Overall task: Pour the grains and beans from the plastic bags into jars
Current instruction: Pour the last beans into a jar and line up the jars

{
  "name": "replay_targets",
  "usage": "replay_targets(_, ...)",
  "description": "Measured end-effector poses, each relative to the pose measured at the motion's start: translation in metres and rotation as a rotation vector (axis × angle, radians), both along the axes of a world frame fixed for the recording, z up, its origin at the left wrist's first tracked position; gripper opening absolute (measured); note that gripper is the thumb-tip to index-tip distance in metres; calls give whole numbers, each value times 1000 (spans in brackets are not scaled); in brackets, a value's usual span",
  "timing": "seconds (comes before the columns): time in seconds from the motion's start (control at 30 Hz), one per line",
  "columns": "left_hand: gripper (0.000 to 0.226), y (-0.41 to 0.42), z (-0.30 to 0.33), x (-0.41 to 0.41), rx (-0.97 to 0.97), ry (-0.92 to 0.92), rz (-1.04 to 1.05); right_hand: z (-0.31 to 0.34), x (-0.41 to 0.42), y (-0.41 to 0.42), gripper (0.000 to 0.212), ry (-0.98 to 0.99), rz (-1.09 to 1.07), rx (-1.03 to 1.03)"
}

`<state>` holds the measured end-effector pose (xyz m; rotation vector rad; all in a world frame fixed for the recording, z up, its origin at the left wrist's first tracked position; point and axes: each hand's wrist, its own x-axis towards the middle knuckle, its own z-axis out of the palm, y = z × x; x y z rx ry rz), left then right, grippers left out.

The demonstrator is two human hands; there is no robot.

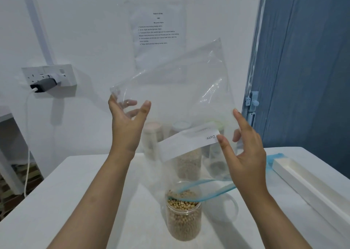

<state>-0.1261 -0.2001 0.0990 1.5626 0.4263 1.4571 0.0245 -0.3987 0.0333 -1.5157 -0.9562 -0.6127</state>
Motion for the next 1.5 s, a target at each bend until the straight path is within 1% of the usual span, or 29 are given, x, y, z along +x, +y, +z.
replay_targets(0.13, 92, -3, -3, 1, 61, 32, 2, -1, -1, -3, 60, 6, -16, 5)
replay_targets(0.47, 99, -7, -6, 2, 124, 14, 15, -6, -3, -5, 60, 37, -16, 4)
replay_targets(0.87, 95, -12, 2, 3, 158, 6, 23, -2, -8, -9, 58, 72, 9, 110)
replay_targets(1.03, 93, -13, 6, 4, 175, 10, 21, -3, -8, -9, 59, 82, 21, 107)
replay_targets(1.13, 92, -14, 7, 3, 182, 20, 20, -2, -9, -10, 60, 46, 11, 79)
replay_targets(1.5, 89, -17, 14, 4, 181, 45, 18, 2, -6, -10, 57, 86, 66, 131)
